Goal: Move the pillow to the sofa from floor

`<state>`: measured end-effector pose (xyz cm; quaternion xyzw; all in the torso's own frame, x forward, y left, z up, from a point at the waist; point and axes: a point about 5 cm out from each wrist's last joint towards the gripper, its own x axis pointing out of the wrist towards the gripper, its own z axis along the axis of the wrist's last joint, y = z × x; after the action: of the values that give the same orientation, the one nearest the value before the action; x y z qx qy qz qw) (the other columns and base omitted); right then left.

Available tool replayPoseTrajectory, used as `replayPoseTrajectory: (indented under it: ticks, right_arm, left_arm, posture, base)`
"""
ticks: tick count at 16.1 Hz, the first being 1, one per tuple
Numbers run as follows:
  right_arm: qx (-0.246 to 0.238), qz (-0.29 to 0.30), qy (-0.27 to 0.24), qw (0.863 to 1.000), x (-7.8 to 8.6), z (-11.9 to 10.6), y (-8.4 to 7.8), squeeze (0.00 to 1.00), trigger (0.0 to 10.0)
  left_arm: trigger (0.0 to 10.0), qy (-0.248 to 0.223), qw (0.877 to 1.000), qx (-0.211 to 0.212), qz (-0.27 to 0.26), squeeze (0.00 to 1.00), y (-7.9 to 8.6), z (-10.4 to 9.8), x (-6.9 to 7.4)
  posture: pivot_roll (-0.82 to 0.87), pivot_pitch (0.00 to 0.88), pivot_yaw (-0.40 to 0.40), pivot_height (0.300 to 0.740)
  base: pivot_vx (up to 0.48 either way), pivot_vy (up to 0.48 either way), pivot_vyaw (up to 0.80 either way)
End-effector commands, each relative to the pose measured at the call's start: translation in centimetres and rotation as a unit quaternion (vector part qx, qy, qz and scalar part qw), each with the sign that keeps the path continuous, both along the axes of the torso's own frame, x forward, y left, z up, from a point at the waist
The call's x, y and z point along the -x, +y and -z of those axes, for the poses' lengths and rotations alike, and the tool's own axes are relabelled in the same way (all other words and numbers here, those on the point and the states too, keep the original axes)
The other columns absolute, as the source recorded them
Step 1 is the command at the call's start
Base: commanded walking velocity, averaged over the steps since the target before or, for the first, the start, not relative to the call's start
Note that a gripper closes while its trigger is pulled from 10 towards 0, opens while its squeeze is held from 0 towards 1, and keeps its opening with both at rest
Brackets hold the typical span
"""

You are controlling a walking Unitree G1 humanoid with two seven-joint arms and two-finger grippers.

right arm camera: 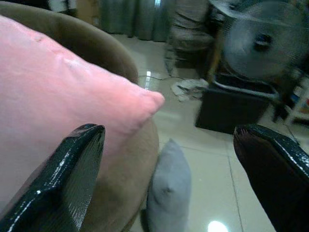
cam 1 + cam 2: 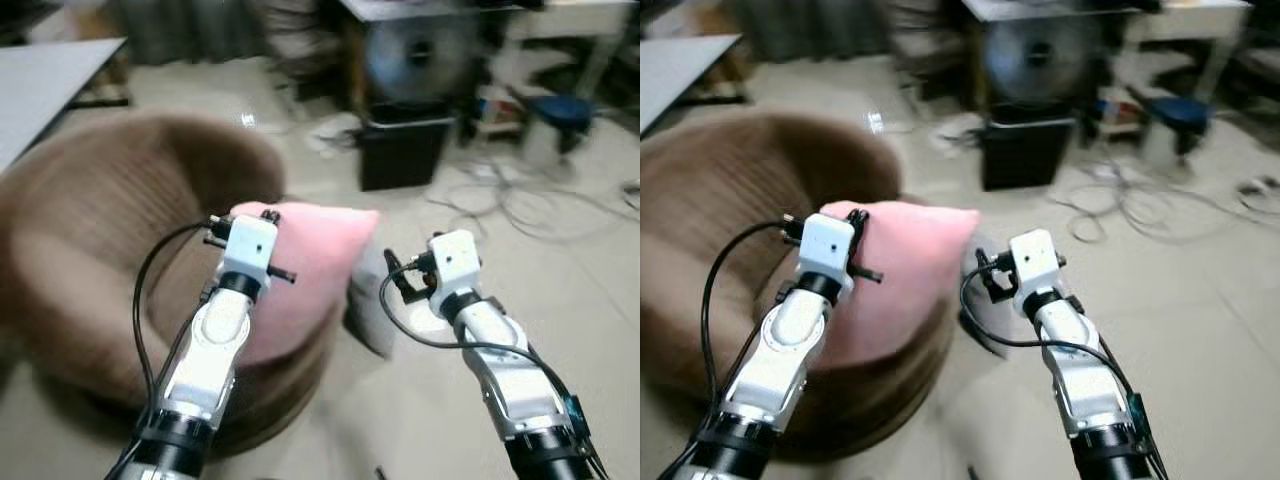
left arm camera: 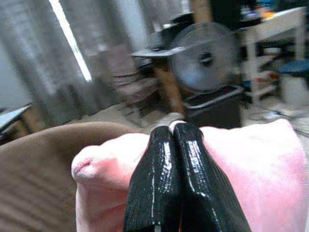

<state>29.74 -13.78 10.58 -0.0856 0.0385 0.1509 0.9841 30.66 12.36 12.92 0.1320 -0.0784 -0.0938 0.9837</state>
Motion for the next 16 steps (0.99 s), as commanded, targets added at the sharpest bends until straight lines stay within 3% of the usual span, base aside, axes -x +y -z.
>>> replayPoseTrajectory:
  ticks: [1, 4, 7, 16]
  right_arm:
    - [-0.006, -0.016, -0.008, 1.0, -0.1, -0.4, 1.1, 0.0, 10.0]
    - [-0.002, -0.024, -0.003, 1.0, 0.0, -0.2, 1.3, 0.0, 10.0]
    - [-0.012, -0.022, 0.002, 1.0, 0.1, 0.0, 1.3, 0.0, 10.0]
    - [-0.006, -0.019, -0.005, 1.0, 0.1, -0.4, 0.6, 0.0, 10.0]
  left_arm:
    - [10.0, -0.023, 1.0, -0.006, -0.014, 0.0, 1.2, -1.1, -0.2]
    - [10.0, -0.021, 1.0, -0.008, -0.015, 0.0, 1.3, -1.0, -0.1]
    - [10.0, -0.017, 1.0, 0.002, -0.015, 0.0, 1.3, -0.9, -0.1]
    - [10.0, -0.021, 0.996, -0.002, 0.087, 0.0, -1.4, -0.9, -0.1]
  posture:
    - [0.04, 0.0, 0.045, 0.74]
    - [0.04, 0.0, 0.045, 0.74]
    - [0.04, 0.0, 0.045, 0.74]
    - [0.03, 0.0, 0.048, 0.74]
  base:
    - [0.345, 0.0, 0.8]
    - [0.346, 0.0, 0.77]
    - [0.218, 0.0, 0.0]
    - [0.0, 0.0, 0.0]
